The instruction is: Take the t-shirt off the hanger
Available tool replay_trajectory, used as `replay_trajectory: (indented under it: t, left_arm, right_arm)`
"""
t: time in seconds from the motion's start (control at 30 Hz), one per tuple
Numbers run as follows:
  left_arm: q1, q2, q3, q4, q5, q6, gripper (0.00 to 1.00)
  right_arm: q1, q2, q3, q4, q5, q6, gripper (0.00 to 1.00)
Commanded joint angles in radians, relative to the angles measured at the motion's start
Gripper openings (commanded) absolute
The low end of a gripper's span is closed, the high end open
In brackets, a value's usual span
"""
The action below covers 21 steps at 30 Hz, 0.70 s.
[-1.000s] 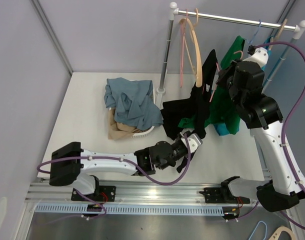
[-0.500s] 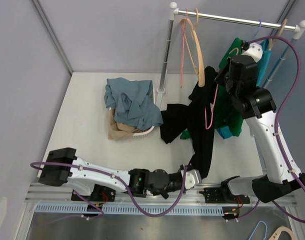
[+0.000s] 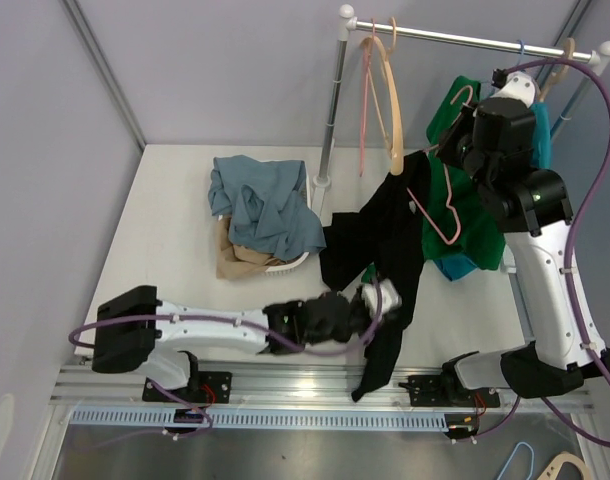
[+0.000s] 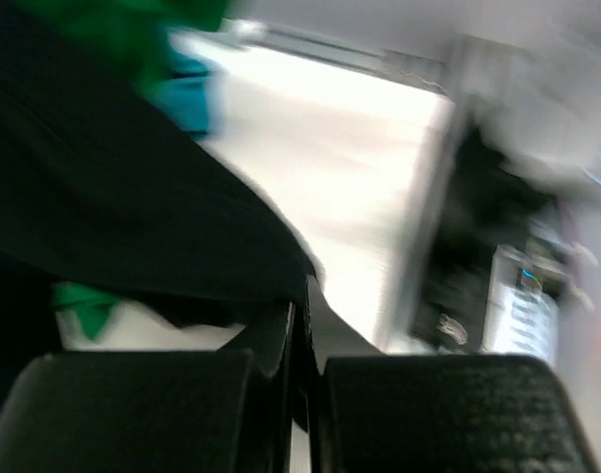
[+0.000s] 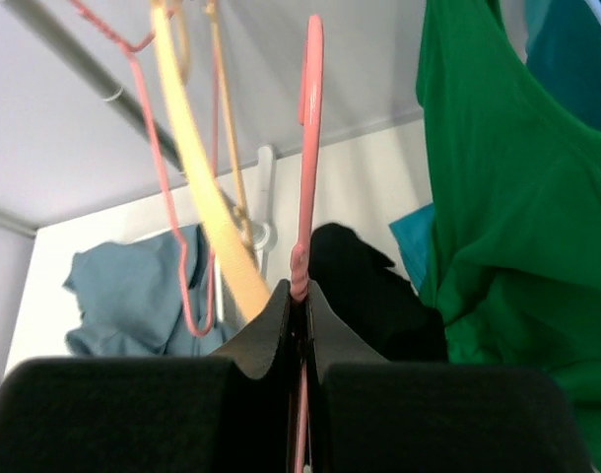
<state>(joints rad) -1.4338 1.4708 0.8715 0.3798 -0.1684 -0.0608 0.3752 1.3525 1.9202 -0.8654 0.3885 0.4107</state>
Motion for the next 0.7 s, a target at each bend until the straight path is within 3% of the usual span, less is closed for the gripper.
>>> replay_trajectory:
  t: [0.0, 0.07, 0.17, 0.33, 0.53, 0.67]
  left_arm:
    - [0.194, 0.039, 0.25, -0.219, 0.065, -0.169, 0.01]
    - [0.234, 0.059, 0.314, -0.281, 0.055, -0.194, 0.01]
    - [0.277, 0.057, 0.409, -0.311, 0.06, -0.18, 0.01]
    - [0.291, 0.049, 0.422, -0.366, 0.099, -0.2, 0.01]
    - [0.291, -0.079, 0.334, -0.458, 0.245, -0.257, 0.01]
    - [0.291, -0.188, 0.323, -0.59, 0.294, -0.238, 0.01]
  right_arm:
    - [0.01, 0.028, 0.173, -0.152, -0.112, -0.035, 0.0]
    - [0.024, 0.054, 0.221, -0.263, -0.122, -0.062, 0.0]
    - [0.037, 0.054, 0.215, -0.29, -0.103, -0.091, 0.0]
    - [0.037, -0.036, 0.102, -0.107, -0.016, -0.16, 0.0]
    - [0.039, 0.0, 0.103, 0.034, 0.118, -0.231, 0.0]
    - [0.027, 0.033, 0.094, 0.169, 0.04, -0.268, 0.0]
